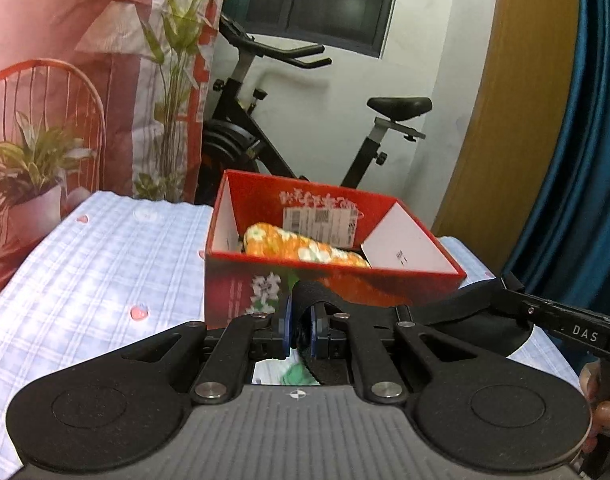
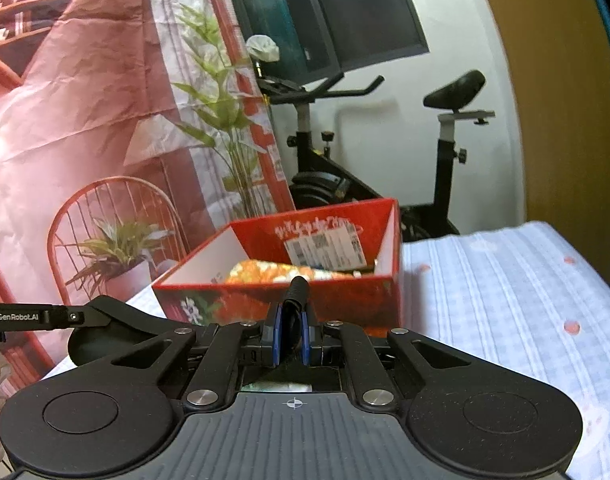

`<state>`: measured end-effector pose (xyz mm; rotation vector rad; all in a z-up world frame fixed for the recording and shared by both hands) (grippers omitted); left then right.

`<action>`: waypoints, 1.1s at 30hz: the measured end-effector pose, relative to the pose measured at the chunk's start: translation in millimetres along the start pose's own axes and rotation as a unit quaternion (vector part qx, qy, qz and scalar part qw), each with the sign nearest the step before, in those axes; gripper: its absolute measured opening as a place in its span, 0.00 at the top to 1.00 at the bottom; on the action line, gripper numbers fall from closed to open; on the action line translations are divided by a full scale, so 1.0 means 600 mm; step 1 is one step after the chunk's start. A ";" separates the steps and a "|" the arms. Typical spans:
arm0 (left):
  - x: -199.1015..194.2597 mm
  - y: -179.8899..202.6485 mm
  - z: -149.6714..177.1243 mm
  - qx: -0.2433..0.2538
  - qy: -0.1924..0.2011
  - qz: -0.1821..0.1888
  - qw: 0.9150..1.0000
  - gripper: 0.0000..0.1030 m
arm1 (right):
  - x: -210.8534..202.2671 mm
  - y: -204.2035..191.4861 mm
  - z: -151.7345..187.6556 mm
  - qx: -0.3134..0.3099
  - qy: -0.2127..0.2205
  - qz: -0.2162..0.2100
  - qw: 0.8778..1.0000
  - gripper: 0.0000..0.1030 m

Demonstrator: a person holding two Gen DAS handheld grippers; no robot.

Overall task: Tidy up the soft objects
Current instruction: 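Carry the black fabric over the red box with the left tool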

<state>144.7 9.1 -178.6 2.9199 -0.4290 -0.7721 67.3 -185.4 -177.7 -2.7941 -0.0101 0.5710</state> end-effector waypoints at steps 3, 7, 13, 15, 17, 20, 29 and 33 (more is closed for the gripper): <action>0.006 -0.006 -0.021 -0.003 0.010 -0.001 1.000 0.91 | 0.010 -0.004 -0.019 -0.010 0.002 -0.002 1.000 0.91; 0.020 -0.014 -0.049 -0.002 0.025 -0.007 1.000 0.91 | 0.029 -0.007 -0.051 -0.021 0.005 -0.004 1.000 0.91; 0.063 -0.018 -0.101 0.014 0.043 -0.026 0.999 0.91 | 0.083 -0.011 -0.102 -0.028 0.007 0.000 1.000 0.91; 0.084 -0.024 -0.119 0.007 0.044 -0.030 0.999 0.91 | 0.107 -0.014 -0.114 -0.030 0.006 0.002 1.000 0.91; 0.102 -0.029 -0.134 0.004 0.049 -0.037 0.998 0.91 | 0.132 -0.020 -0.125 -0.038 0.007 0.006 0.999 0.91; 0.130 -0.025 -0.157 0.023 0.061 -0.048 0.997 0.91 | 0.169 -0.022 -0.145 -0.051 0.008 0.012 0.999 0.91; 0.248 -0.011 -0.155 0.039 -0.017 -0.053 0.998 0.91 | 0.275 -0.006 -0.145 -0.118 -0.026 0.051 0.991 0.91; 0.281 -0.007 -0.133 0.067 -0.052 -0.051 0.995 0.91 | 0.313 0.003 -0.119 -0.128 -0.057 0.061 0.988 0.91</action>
Point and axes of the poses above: each gripper's, at about its wrist camera, not at the fingertips, and x roughly the way its jaws point, y to its right, z to its underside, the point moved 5 cm from there along x, roughly the way its jaws point
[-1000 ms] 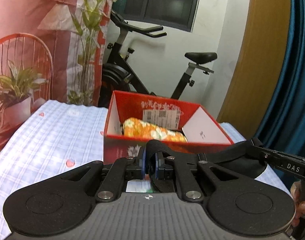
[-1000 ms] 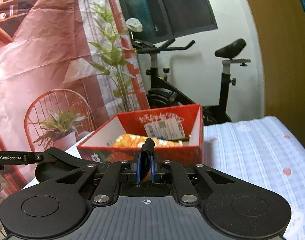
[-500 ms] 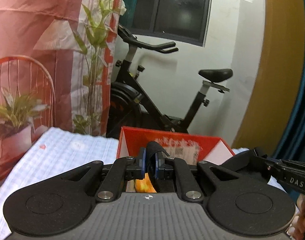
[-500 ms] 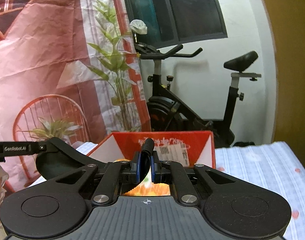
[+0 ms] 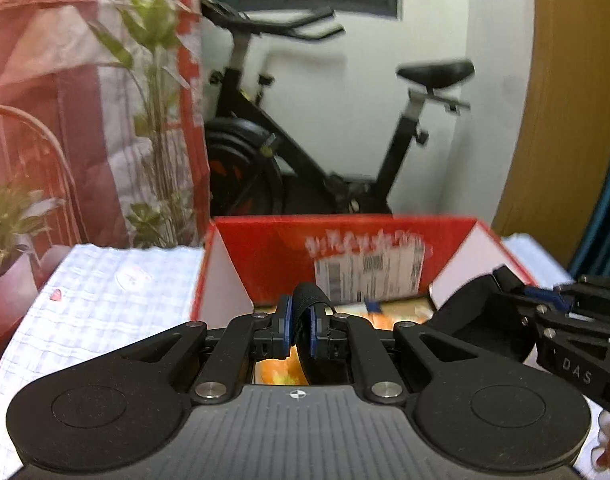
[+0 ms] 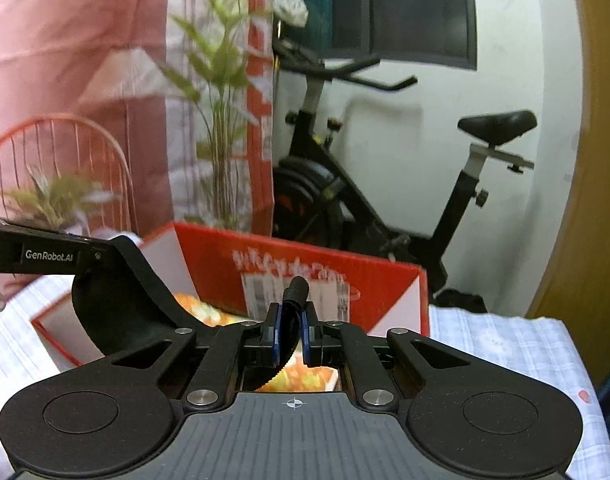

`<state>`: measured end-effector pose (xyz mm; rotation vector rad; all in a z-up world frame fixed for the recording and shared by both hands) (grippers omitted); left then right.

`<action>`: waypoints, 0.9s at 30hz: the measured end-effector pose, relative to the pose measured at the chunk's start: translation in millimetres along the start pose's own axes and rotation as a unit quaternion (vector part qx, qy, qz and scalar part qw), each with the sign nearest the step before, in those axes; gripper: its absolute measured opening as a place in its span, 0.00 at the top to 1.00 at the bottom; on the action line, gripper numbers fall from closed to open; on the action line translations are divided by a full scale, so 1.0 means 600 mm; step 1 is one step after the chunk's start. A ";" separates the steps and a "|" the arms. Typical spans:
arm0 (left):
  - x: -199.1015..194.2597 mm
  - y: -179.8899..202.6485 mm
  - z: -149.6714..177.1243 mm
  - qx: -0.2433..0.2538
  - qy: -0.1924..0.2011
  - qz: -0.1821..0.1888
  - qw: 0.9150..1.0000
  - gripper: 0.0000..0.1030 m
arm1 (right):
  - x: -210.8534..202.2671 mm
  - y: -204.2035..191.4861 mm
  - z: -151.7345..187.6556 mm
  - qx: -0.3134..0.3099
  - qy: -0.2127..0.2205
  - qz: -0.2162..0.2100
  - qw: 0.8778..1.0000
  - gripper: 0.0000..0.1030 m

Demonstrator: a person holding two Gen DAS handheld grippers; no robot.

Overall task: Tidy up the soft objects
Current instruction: 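Carry the black fabric over the red box with the left tool, then open the left gripper to release the black fabric into the box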

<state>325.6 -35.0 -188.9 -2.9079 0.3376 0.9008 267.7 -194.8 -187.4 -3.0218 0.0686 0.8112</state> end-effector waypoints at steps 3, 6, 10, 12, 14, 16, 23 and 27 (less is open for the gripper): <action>0.018 0.002 0.013 0.007 -0.028 0.005 1.000 0.91 | 0.019 -0.002 0.016 0.003 -0.020 -0.004 1.000 0.91; 0.029 0.000 0.021 0.007 -0.051 0.012 0.999 0.91 | 0.035 -0.007 0.035 0.007 -0.046 -0.008 0.999 0.91; 0.036 0.000 0.027 -0.005 -0.077 0.020 0.997 0.91 | 0.045 -0.006 0.049 0.044 -0.074 -0.019 0.996 0.91; 0.039 0.002 0.030 -0.006 -0.085 0.023 0.996 0.91 | 0.048 -0.003 0.052 0.062 -0.082 -0.021 0.994 0.91; 0.039 0.000 0.032 -0.005 -0.087 0.024 0.996 0.89 | 0.048 -0.003 0.054 0.070 -0.088 -0.019 0.993 0.90; 0.035 0.000 0.028 -0.005 -0.082 0.025 0.996 0.87 | 0.046 -0.005 0.055 0.062 -0.091 -0.013 0.994 0.86; -0.003 -0.009 0.013 -0.015 -0.064 0.023 0.998 0.58 | 0.011 -0.004 0.047 0.047 -0.075 0.013 0.996 0.59; -0.036 -0.009 0.008 -0.009 -0.053 0.026 0.998 0.56 | -0.025 -0.001 0.040 0.046 -0.060 0.011 0.997 0.55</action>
Point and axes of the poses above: each gripper's, at about its wrist camera, not at the fingertips, and x roughly the way its jaws point, y to its right, z to its underside, the point moved 5 cm from there along x, roughly the way its jaws point
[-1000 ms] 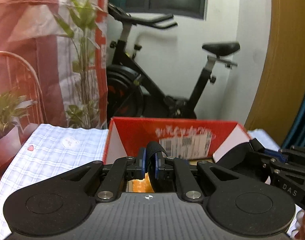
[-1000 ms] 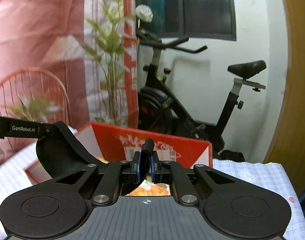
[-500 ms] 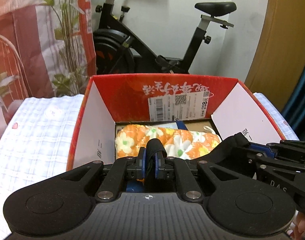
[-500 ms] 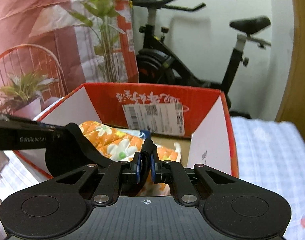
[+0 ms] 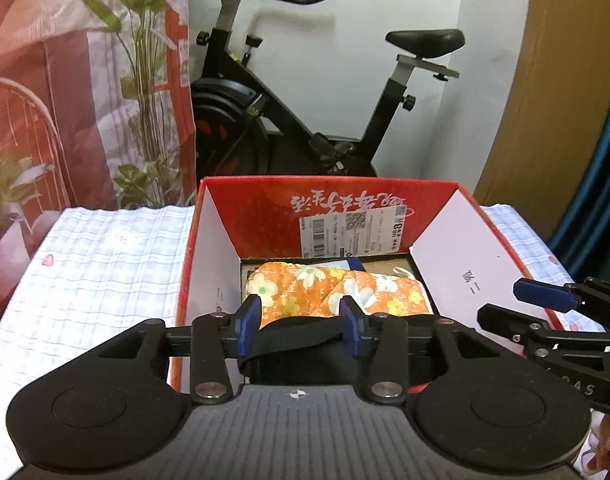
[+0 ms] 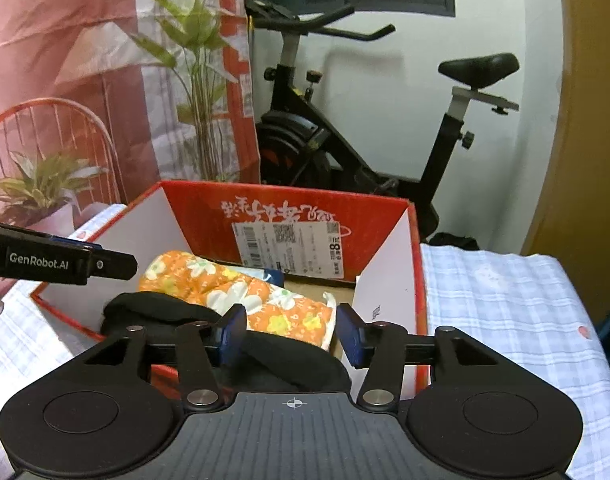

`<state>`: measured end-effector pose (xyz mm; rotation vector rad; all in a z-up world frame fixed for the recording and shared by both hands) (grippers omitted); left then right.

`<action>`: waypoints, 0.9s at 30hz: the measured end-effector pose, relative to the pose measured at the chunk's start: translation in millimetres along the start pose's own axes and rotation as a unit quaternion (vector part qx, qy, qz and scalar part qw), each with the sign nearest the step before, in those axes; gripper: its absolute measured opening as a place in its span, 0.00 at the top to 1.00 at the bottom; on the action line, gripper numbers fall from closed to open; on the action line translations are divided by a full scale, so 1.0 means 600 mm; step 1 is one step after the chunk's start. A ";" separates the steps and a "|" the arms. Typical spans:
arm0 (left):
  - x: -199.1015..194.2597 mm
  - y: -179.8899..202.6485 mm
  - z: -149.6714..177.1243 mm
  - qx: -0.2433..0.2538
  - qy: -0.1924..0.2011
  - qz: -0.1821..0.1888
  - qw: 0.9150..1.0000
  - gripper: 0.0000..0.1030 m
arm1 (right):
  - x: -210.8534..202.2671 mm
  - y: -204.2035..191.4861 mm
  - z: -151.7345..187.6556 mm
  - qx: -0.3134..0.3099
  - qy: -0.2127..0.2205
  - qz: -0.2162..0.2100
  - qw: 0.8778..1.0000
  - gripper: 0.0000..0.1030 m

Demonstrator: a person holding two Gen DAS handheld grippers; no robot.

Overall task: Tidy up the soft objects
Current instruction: 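Open the left gripper to release the black fabric into the box, then lower both tools onto the pink knit towel on the pile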

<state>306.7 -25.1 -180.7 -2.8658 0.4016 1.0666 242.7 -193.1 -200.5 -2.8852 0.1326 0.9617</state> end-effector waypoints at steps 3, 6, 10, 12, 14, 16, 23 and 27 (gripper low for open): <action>-0.030 0.001 0.009 0.001 0.006 0.003 1.000 0.54 | -0.031 -0.001 0.001 0.000 0.008 -0.005 1.000 0.55; -0.063 0.001 0.029 -0.004 0.010 0.015 1.000 0.54 | -0.064 -0.004 0.008 0.006 0.014 -0.013 1.000 0.55; -0.101 0.008 0.074 0.005 0.010 0.025 1.000 0.54 | -0.105 -0.012 0.036 0.005 0.017 -0.029 0.999 0.53; -0.112 0.011 0.102 0.014 0.004 0.026 1.000 0.54 | -0.122 -0.013 0.059 0.006 0.021 -0.031 0.999 0.51; -0.121 0.013 0.135 0.009 -0.012 0.031 0.999 0.54 | -0.137 -0.012 0.087 0.019 0.015 -0.038 0.999 0.51; -0.128 0.012 0.164 -0.003 -0.025 0.039 0.999 0.54 | -0.149 -0.009 0.113 0.033 0.011 -0.041 0.999 0.51; -0.133 0.017 0.264 -0.053 -0.060 0.053 0.995 0.54 | -0.183 -0.001 0.199 0.048 0.003 -0.039 0.998 0.51; -0.139 0.035 0.304 -0.057 -0.070 0.062 0.994 0.54 | -0.193 0.013 0.245 0.068 -0.001 -0.023 0.997 0.51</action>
Point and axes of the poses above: each gripper's, at about its wrist camera, not at the fingertips, and x roughly the way its jaws point, y to its right, z to its underside, the point moved 5 cm from there along x, roughly the way its jaws point
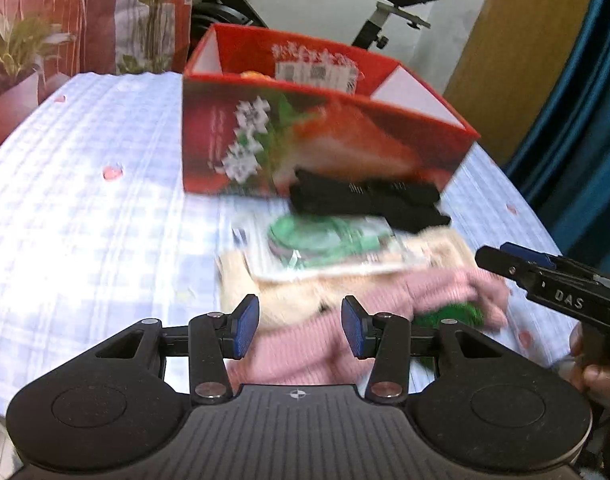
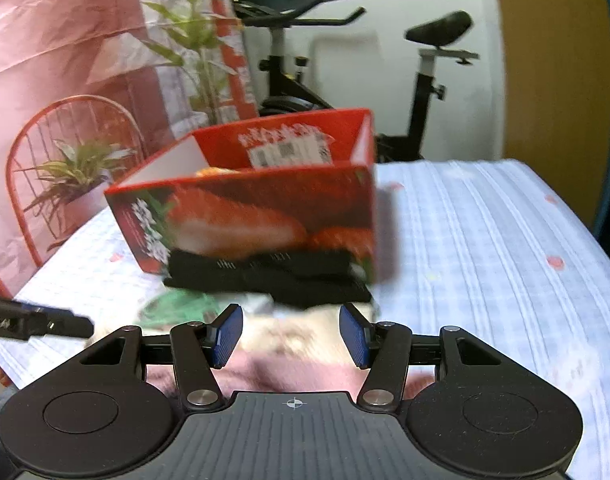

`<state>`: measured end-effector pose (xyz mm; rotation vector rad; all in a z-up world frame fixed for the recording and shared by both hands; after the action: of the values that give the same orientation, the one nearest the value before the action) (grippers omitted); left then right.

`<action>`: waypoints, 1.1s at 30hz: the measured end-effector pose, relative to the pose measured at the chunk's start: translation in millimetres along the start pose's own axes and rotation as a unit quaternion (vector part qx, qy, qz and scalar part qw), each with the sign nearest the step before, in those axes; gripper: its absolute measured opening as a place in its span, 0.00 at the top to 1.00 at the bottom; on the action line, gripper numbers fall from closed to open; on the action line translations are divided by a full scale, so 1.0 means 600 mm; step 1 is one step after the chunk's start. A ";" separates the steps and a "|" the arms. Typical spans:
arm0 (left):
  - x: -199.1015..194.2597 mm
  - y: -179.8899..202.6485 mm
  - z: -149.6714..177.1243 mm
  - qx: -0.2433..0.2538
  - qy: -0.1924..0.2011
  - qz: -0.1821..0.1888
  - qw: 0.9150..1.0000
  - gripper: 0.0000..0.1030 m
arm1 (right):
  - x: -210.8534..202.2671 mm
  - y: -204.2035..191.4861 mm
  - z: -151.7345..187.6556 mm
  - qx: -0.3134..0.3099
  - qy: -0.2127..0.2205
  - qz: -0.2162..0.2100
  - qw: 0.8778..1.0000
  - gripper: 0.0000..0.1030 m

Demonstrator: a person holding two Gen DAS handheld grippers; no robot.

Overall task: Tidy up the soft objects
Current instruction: 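Lower both tools onto the pink knit towel on the pile, then grasp one end of the pink towel with the left gripper while the right gripper grasps the other end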

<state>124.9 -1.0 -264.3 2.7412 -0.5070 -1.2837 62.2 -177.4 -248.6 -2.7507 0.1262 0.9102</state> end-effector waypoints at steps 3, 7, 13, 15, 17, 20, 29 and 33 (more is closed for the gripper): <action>0.000 -0.001 0.019 -0.006 -0.008 0.003 1.000 0.53 | -0.009 0.011 0.028 0.010 0.004 0.011 1.000 0.51; 0.005 -0.015 0.036 -0.029 -0.019 -0.003 0.999 0.42 | -0.019 0.025 0.048 0.008 0.018 0.030 0.999 0.49; 0.018 -0.027 0.047 -0.053 -0.035 0.006 0.998 0.41 | -0.015 0.041 0.060 0.017 0.017 0.040 0.999 0.47; 0.023 -0.025 0.049 -0.049 -0.040 0.008 0.998 0.42 | -0.010 0.043 0.064 0.018 0.010 0.042 0.999 0.47; 0.030 -0.024 0.051 -0.047 -0.046 0.009 0.998 0.46 | -0.002 0.044 0.068 0.017 0.004 0.041 0.999 0.46; 0.039 -0.027 0.056 -0.046 -0.049 0.005 0.998 0.63 | 0.004 0.043 0.070 0.015 -0.001 0.041 0.999 0.44; 0.039 -0.036 0.050 -0.031 -0.016 -0.026 0.999 0.86 | 0.011 0.046 0.076 0.016 -0.011 0.040 0.999 0.42; 0.038 -0.058 0.048 -0.056 -0.002 -0.042 0.998 0.86 | 0.012 0.045 0.077 0.013 -0.012 0.040 0.999 0.42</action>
<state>125.9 26.2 -306.9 2.6945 -0.3142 -1.2927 37.0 -192.0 -293.9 -2.7272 0.2439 0.9558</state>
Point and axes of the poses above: each gripper's, at about its wrist camera, not at the fingertips, and x roughly the way its jaws point, y to its right, z to its underside, the point moved 5 cm from there along x, roughly the way its jaws point
